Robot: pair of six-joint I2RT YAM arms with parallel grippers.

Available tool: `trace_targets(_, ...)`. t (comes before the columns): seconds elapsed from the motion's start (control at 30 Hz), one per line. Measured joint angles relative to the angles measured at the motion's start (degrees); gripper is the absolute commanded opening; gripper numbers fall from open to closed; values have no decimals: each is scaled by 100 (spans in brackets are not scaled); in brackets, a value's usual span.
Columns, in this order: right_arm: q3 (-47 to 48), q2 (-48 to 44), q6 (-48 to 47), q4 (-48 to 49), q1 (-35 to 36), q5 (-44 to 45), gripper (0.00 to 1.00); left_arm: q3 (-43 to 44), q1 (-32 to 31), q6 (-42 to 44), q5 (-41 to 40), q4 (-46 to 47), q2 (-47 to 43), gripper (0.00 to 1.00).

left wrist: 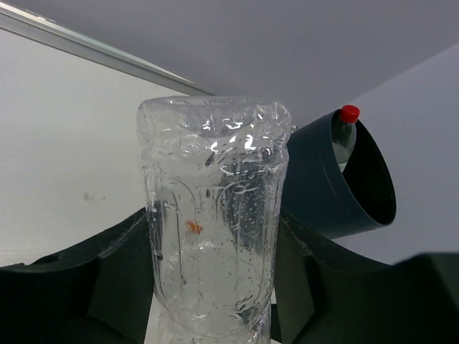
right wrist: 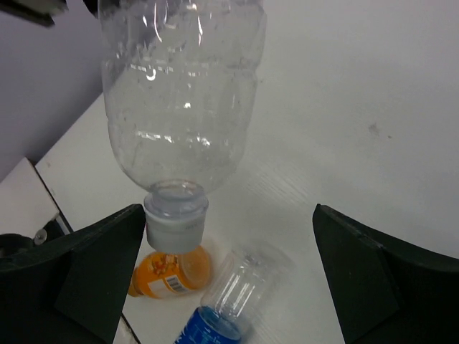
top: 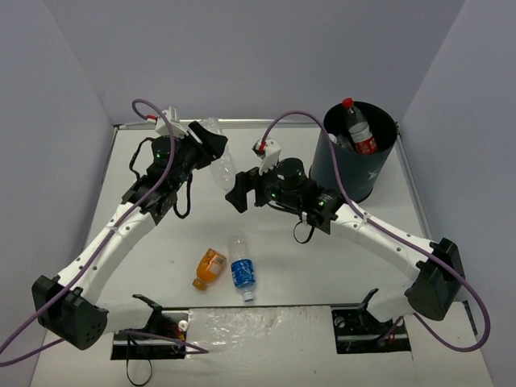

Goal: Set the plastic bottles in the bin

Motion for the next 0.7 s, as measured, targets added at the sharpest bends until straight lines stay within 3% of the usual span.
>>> trace_targets(0.2, -249, 11, 326, 1157, 139, 4, 96, -137, -441, -12, -249, 57, -203, 22)
trace_targets(0.27, -263, 54, 393, 1419, 181, 4, 87, -196, -555, -27, -239, 72, -206, 22)
trace_targets(0.3, -255, 95, 421, 1524, 191, 11, 67, -230, -603, -31, -230, 84, -208, 22)
trace_targets(0.4, -241, 248, 503, 1665, 186, 92, 36, -268, -638, -14, -243, 75, -227, 63)
trace_targets(0.43, -239, 291, 529, 1703, 186, 121, 31, -271, -635, -3, -249, 68, -234, 85)
trace_targets(0.47, -235, 315, 551, 1747, 190, 158, 29, -272, -625, 15, -264, 61, -234, 95)
trace_targets(0.7, -230, 262, 592, 1521, 117, 1088, 24, -308, -663, 153, -325, 7, -501, 97)
